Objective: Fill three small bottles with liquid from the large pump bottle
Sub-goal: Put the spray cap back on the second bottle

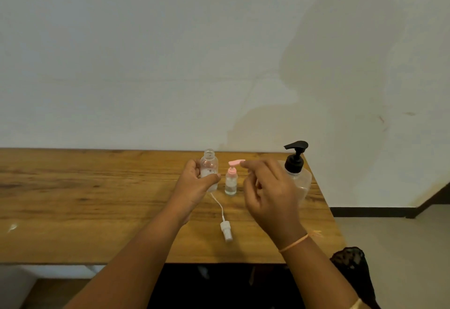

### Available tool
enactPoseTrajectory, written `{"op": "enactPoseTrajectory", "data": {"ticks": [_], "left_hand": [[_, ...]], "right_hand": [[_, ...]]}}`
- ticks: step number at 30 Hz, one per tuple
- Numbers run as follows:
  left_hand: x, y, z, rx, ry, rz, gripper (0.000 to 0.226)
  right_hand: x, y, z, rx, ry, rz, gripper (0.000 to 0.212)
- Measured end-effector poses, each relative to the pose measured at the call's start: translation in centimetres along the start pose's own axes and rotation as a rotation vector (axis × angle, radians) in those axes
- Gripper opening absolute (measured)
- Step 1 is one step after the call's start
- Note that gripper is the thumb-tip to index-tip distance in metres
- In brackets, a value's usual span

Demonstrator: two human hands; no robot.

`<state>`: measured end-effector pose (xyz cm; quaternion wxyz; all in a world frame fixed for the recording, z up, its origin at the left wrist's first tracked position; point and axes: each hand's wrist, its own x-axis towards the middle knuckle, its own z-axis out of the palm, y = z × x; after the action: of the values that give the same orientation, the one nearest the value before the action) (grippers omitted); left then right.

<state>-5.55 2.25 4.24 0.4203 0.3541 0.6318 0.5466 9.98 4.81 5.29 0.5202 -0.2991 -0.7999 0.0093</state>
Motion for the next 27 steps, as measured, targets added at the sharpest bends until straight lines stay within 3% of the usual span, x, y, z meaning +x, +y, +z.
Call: {"op": "enactPoseTrajectory", "data": {"ticks": [3,7,12,16,20,27], "left_hand": [[0.0,0.0,0.0,0.007,-0.015,-0.011,0.035],[0.1,0.0,-0.2,0.006,-0.036,-0.020,0.038],[0.4,0.0,-0.4,-0.027,-0.047,-0.048,0.040],[0.3,0.1,-0.4,-0.092,-0.062,-0.076,0.037],[0.3,0.1,-0.3,-0.118,-0.090,-0.084,0.041],[0.6,-0.5,-1.0,0.014,-0.077,-0.029,0.056]], "right_hand": [[-1.2,0.6,2.1,0.018,-0.319,0.142,0.022],[-3.3,2.1,4.6,-0.132,-0.841,0.398,0.021],[-5.4,2.2,6.7,-0.195,-1.109,0.513,0.041],[-6.4,1.9,8.0,-0.250,-1.148,0.518,0.050],[-6.3,1.9,8.3,-0.233,-1.104,0.528,0.026],[-1.7,1.0,4.0,-0.079,-0.829,0.634,0.021]]}}
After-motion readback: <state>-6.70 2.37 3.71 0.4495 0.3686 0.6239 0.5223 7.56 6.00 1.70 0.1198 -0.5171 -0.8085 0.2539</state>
